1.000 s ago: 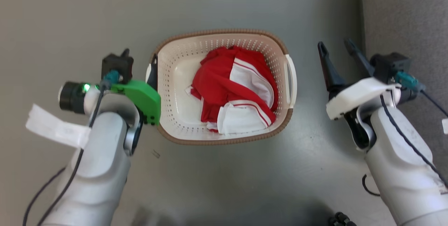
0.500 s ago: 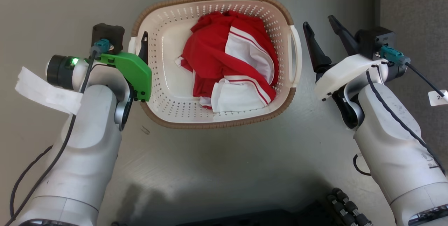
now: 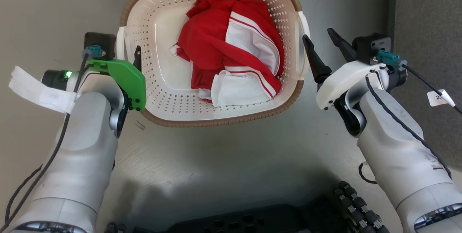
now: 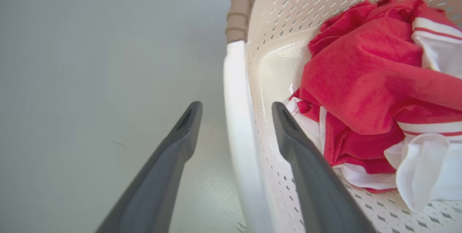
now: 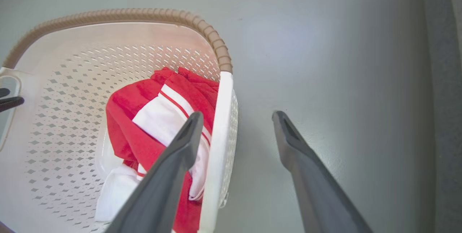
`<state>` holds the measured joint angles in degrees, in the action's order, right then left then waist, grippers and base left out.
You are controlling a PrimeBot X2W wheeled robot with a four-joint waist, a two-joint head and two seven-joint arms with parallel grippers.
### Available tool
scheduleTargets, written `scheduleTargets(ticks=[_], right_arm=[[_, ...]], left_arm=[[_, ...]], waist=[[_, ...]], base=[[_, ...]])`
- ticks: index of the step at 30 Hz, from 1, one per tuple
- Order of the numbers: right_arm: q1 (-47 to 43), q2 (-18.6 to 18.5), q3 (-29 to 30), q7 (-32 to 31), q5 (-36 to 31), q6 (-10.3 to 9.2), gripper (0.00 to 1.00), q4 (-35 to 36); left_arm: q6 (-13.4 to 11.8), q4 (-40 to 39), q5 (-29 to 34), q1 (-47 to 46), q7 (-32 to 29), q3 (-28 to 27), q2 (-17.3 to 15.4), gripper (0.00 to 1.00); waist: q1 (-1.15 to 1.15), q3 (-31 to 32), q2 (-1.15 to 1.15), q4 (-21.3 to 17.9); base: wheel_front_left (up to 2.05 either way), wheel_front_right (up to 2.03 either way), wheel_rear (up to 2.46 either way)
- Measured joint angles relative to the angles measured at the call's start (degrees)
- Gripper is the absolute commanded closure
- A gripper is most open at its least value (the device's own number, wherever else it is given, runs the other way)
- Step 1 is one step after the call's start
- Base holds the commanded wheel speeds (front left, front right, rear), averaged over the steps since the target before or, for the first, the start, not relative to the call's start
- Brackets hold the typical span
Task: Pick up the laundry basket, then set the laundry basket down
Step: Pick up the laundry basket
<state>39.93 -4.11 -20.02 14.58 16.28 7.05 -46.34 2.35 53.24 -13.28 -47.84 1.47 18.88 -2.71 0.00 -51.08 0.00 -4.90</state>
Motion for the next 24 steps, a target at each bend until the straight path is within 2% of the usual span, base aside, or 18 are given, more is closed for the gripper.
scheduleTargets(ticks=[13,14,15,16,19,24], right_arm=[[3.96,0.31,-2.72,0.00,1.70,0.01,0.00,-3.44],[4.20,0.41,-3.13,0.00,2.10,0.01,0.00,-3.99],[4.32,0.41,-3.57,0.01,2.23,0.01,0.05,-4.49],[4.33,0.40,-3.92,0.01,2.45,0.01,1.00,-4.85],[4.47,0.90,-4.92,0.04,3.59,0.60,1.00,-5.75],[5.82,0.88,-5.22,0.08,4.91,0.49,1.00,-6.24]], left_arm=[[1.20,4.94,-2.92,-4.33,-0.85,-1.10,0.40,0.00],[1.26,5.52,-3.19,-4.50,-1.12,-1.16,0.47,0.44],[1.58,5.70,-3.27,-4.66,-1.19,-1.20,0.54,0.66],[1.75,6.03,-3.28,-4.94,-1.42,-1.19,0.68,1.00],[2.26,6.92,-3.55,-5.92,-1.83,-1.05,2.02,1.00],[2.66,7.88,-4.32,-6.84,-1.90,-1.30,1.94,1.00]], waist=[[0.00,-2.69,0.00,0.27],[0.00,-2.74,0.00,0.30],[0.00,-2.79,0.00,0.33],[0.00,-2.85,0.00,0.35],[0.00,-3.04,0.00,0.43],[0.00,-3.29,0.00,0.52]], base=[[0.00,0.00,0.00],[0.00,0.00,0.00],[0.00,0.00,0.00],[0.00,0.00,0.00],[0.00,0.00,0.00],[0.00,0.00,0.00]])
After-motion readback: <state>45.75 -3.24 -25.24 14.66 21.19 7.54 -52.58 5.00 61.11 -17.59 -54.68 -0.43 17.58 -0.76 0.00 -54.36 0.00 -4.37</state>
